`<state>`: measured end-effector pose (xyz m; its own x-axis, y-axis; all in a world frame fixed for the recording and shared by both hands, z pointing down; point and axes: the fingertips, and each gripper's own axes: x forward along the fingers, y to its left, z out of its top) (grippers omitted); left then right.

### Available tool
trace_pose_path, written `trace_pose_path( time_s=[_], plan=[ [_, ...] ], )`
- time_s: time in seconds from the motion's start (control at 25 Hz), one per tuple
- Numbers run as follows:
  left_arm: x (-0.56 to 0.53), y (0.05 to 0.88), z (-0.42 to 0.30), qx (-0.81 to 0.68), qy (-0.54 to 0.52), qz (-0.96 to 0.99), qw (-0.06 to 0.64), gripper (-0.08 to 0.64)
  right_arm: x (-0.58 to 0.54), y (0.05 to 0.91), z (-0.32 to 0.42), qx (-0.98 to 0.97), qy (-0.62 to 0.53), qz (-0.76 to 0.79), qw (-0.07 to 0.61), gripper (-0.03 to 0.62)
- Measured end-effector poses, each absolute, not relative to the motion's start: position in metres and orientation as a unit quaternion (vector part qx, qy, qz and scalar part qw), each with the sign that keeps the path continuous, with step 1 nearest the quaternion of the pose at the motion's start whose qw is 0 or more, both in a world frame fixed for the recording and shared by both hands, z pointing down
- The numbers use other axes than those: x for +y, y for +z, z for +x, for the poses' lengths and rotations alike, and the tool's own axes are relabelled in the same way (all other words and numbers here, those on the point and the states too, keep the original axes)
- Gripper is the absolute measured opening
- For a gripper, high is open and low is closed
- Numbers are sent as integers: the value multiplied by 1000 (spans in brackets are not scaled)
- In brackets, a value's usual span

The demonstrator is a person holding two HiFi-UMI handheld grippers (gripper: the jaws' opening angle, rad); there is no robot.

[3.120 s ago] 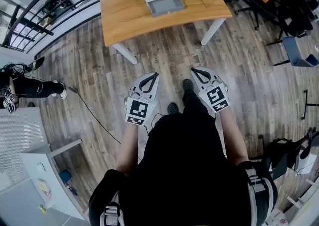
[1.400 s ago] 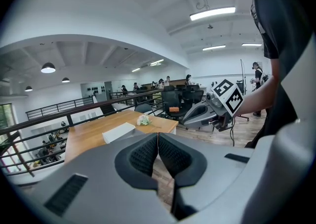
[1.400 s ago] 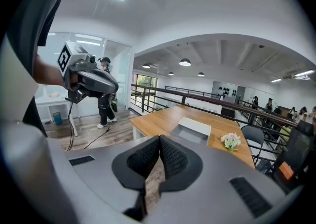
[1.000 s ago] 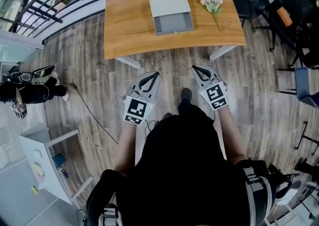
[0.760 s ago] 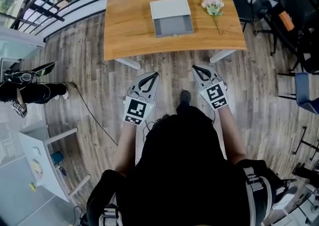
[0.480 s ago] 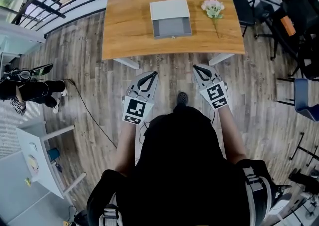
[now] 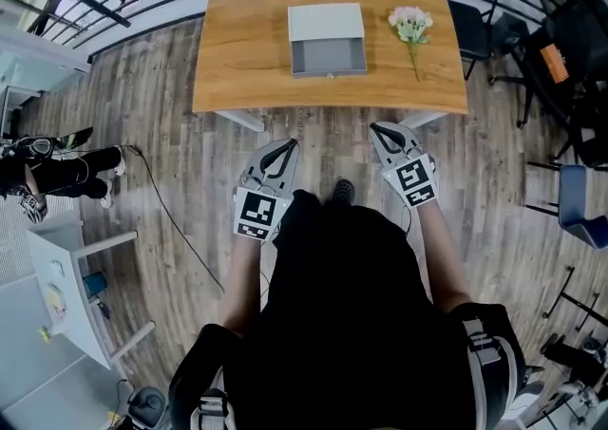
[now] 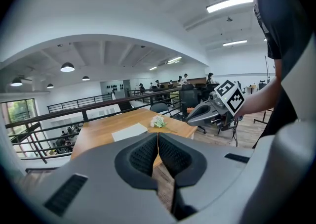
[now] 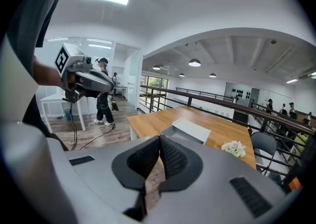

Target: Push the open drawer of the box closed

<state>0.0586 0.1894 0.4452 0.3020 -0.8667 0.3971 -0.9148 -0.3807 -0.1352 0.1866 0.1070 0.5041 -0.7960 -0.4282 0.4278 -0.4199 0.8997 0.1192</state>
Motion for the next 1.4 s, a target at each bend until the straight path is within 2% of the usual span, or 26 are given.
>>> trace_pose_path(
  time_s=[0.96, 1.4],
  plan=[
    [99, 447, 0, -545, 188, 814, 70, 25, 43, 525, 140, -937, 8, 235, 260, 15],
    [31, 447, -41, -521, 190, 829, 71, 25, -5, 529, 87, -935, 16, 238, 263, 15]
  ],
)
